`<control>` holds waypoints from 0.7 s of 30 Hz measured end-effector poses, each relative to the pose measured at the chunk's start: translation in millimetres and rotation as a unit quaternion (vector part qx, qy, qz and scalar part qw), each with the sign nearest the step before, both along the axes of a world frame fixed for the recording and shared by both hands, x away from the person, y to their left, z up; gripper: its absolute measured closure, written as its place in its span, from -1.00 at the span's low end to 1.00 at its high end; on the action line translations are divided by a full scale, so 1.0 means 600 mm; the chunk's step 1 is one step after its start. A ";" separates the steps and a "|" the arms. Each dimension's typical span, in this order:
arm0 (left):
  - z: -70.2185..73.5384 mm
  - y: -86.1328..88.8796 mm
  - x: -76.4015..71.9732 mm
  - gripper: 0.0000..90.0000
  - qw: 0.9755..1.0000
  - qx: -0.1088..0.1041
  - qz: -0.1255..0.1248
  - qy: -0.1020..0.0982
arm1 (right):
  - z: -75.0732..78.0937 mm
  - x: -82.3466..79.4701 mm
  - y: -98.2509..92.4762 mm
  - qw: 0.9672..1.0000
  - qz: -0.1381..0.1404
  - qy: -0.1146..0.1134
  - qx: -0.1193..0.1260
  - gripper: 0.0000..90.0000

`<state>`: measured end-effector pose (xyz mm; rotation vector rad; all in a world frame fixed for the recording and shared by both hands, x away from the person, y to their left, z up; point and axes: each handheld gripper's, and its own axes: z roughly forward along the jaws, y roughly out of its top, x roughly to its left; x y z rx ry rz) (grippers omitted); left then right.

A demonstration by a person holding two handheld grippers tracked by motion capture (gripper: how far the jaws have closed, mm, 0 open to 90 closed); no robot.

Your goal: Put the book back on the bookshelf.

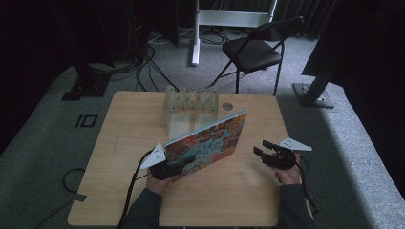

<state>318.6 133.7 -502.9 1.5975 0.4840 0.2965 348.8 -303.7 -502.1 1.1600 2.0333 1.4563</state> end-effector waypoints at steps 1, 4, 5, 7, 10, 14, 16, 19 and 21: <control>-0.002 -0.001 0.001 0.40 1.000 0.001 0.001 0.002 | -0.001 0.000 0.000 1.000 0.000 0.001 0.000 -0.09; -0.008 -0.004 0.003 0.48 1.000 0.008 0.001 0.006 | -0.003 0.000 -0.002 1.000 -0.001 0.003 0.000 -0.09; -0.009 -0.005 0.004 0.50 1.000 0.008 0.001 0.008 | -0.003 0.001 -0.002 1.000 -0.002 0.004 0.000 -0.09; -0.013 -0.008 0.005 0.54 1.000 0.008 0.001 0.011 | -0.004 0.001 -0.002 1.000 -0.002 0.004 0.000 -0.09; -0.016 -0.012 0.006 0.56 1.000 0.010 0.001 0.011 | -0.005 0.001 -0.002 1.000 -0.002 0.005 -0.002 -0.09; -0.017 -0.015 0.005 0.68 1.000 0.012 0.000 0.007 | -0.009 0.001 -0.004 1.000 -0.004 0.008 -0.002 -0.09; -0.017 -0.016 0.004 0.70 1.000 0.014 0.000 0.005 | -0.011 0.001 -0.006 1.000 -0.006 0.010 -0.001 -0.09; -0.017 -0.017 0.003 0.70 1.000 0.017 0.001 0.003 | -0.014 0.000 -0.008 1.000 -0.007 0.012 -0.001 -0.09; -0.018 -0.017 0.003 0.69 1.000 0.016 0.000 0.004 | -0.017 -0.001 -0.008 1.000 -0.008 0.015 0.001 -0.09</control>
